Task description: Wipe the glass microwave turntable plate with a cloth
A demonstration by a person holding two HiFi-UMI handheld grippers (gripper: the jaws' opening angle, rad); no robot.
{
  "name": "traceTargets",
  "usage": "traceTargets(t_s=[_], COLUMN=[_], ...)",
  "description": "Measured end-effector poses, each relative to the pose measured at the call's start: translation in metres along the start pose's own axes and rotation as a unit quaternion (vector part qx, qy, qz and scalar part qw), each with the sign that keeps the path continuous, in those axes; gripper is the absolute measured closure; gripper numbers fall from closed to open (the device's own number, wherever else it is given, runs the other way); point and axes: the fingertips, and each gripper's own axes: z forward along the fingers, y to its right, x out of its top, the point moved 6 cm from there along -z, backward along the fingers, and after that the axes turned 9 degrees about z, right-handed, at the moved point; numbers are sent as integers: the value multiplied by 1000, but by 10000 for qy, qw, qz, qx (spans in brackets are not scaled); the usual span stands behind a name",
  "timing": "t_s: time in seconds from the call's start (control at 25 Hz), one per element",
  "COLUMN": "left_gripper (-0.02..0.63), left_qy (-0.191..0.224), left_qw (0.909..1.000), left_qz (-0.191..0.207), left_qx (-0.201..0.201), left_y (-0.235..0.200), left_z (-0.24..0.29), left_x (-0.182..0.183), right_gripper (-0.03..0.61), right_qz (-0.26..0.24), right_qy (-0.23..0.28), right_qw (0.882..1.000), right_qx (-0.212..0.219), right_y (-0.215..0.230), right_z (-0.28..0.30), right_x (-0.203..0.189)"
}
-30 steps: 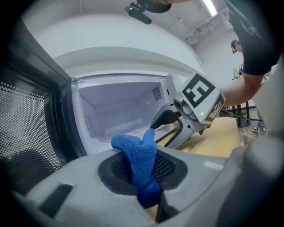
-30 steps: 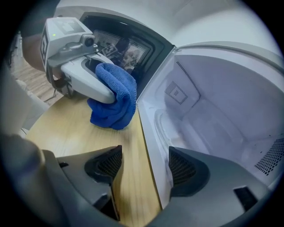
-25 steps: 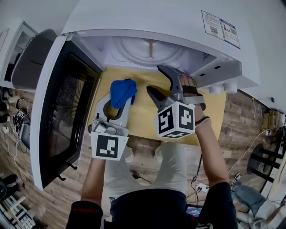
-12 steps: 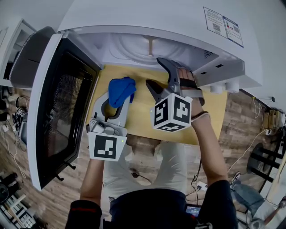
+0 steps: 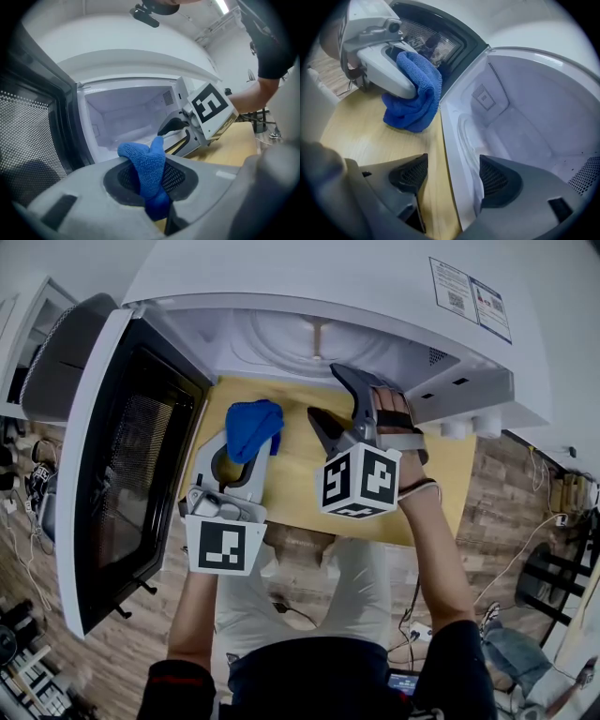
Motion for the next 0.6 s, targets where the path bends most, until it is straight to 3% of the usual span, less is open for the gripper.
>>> traceTargets(t_s=[0.6], left_gripper=[552], left_qy=[171], left_qw=[9998], left_qz=[39], left_qx=[100], left_y=[-41], left_z=[33], left_x=[38], right_gripper=[276], right_qz=[44], right_qy=[44], right_qw=[10000], right_qx=[-8], right_y=[0], right_z=[0], right_x=[0])
